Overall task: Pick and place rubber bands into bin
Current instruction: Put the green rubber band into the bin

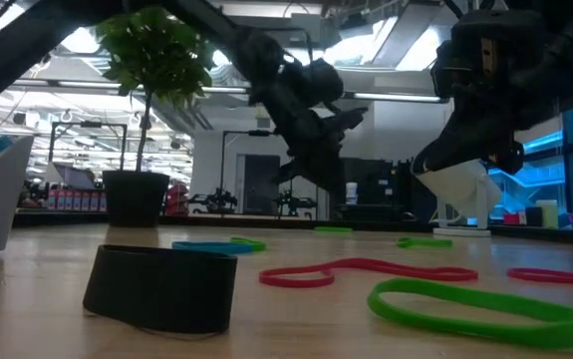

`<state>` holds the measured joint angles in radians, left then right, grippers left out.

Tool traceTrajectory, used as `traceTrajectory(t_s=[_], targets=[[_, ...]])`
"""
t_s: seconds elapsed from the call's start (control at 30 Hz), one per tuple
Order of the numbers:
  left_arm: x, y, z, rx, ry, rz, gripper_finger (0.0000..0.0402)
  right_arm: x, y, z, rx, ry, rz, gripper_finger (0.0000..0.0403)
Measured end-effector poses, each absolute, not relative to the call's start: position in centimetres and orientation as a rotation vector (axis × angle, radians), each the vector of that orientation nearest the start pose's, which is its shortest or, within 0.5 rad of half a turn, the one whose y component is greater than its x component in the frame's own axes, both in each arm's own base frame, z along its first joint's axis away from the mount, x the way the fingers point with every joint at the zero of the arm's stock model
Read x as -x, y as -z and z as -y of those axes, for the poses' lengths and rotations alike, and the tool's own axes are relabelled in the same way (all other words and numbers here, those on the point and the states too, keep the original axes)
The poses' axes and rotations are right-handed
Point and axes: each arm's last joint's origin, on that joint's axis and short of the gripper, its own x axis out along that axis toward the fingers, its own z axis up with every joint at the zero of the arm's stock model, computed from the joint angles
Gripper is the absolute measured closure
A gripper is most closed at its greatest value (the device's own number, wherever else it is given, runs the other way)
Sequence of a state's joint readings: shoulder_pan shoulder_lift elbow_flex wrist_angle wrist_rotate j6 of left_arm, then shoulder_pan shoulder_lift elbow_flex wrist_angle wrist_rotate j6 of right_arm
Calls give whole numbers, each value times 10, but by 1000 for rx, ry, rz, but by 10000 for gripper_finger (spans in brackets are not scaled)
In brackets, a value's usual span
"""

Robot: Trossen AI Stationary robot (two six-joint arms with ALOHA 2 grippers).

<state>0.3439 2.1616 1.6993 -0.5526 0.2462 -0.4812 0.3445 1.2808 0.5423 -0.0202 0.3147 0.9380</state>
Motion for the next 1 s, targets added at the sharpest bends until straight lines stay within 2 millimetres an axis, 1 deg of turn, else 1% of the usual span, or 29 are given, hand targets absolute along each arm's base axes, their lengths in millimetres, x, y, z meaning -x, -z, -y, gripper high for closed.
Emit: traceTrajectory(t_s=[0.1, 0.27, 0.37, 0.43, 0.57, 0.63, 0.8, 0.9, 1.0], targets=[[-436, -191, -123, 672, -339, -1037, 400, -224, -170, -72, -643, 275, -683, 396], [-424, -205, -77, 600, -463, -1175, 399, -223, -169, -73, -614, 242, -710, 396], [-416, -210, -53, 611, -530, -1246, 394, -223, -169, -75, -587, 224, -714, 396], [-410, -211, -40, 614, -570, -1301, 384, -222, -169, -77, -575, 211, -717, 396], [-407, -210, -20, 625, -674, -1311, 349, -221, -169, -80, -536, 183, -723, 396], [-406, -206, -12, 662, -709, -1304, 328, -220, -169, -82, -524, 171, -725, 396], [-394, -185, 6, 770, -804, -1358, 280, -218, -169, -89, -511, 142, -733, 396], [-389, -169, 12, 815, -835, -1361, 261, -216, -170, -94, -502, 120, -738, 396], [-390, -158, 14, 876, -847, -1300, 251, -213, -170, -99, -493, 98, -744, 396]])
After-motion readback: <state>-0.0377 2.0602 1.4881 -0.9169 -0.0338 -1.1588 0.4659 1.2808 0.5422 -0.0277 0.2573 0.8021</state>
